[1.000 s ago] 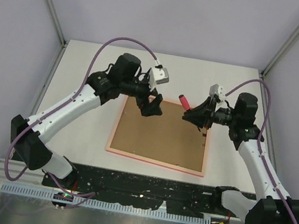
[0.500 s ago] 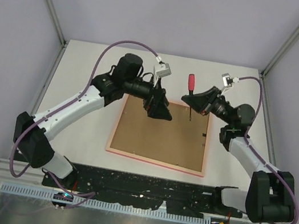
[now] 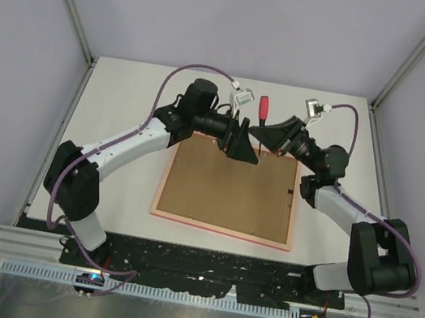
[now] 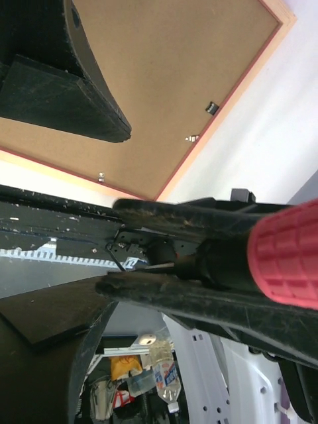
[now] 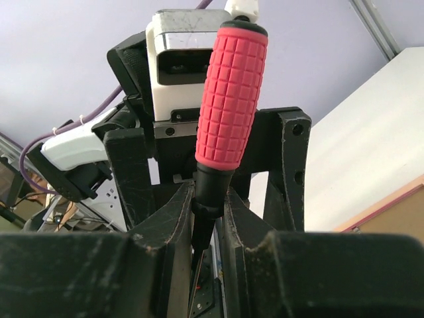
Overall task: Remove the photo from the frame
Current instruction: Adjust the screwdriver.
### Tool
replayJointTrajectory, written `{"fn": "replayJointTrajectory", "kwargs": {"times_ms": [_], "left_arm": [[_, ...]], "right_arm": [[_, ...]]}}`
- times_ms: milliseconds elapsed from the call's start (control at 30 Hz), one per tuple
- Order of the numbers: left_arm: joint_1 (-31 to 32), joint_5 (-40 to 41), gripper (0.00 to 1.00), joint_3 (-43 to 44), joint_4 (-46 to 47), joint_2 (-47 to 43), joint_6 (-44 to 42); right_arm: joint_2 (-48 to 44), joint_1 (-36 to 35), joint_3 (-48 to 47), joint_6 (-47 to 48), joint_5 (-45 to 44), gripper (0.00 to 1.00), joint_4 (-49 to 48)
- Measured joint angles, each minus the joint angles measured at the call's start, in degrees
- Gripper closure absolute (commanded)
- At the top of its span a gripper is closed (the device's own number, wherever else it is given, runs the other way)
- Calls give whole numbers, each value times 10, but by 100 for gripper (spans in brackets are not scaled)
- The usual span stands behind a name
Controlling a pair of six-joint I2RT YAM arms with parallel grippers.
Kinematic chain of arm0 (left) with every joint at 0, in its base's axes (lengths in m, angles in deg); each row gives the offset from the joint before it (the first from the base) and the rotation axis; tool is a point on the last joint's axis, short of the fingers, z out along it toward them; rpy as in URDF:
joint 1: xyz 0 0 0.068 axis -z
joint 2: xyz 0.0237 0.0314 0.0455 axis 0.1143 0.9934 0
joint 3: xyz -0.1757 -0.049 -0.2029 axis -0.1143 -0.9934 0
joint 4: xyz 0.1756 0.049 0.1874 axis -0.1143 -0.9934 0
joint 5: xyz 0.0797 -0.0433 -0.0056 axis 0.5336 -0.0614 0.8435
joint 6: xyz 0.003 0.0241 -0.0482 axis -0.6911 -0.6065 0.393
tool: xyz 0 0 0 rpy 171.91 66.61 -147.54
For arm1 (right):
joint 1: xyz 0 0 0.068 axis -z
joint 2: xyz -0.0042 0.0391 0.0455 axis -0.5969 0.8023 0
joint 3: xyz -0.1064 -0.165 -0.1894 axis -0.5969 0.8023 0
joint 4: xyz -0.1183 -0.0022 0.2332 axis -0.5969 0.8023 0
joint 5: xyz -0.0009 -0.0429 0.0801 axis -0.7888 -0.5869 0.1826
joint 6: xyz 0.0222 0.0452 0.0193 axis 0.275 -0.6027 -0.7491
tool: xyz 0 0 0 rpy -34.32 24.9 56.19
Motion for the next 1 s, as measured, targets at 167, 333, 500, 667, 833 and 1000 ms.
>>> {"fn": "replayJointTrajectory", "kwargs": {"times_ms": [167,333,500,667,833,1000], "left_arm": [[0,-30,21,0,45,10,47],[0,-51,27,0,107,10,90],[1,-51,34,0,118,10,105],[1,-50,39,0,118,10,107],[2,-50,44,0,119,14,116],[3,-51,48,2,125,17,122]], "right_arm": [[22,-1,-3,-2,-11,92,-10],[26,-1,-3,-2,-19,92,-12],[26,-1,-3,-3,-29,92,-15],[26,-1,-3,-1,-37,92,-15],[25,-1,-3,-1,-41,92,-15],[23,-1,-3,0,-43,92,-16]]}}
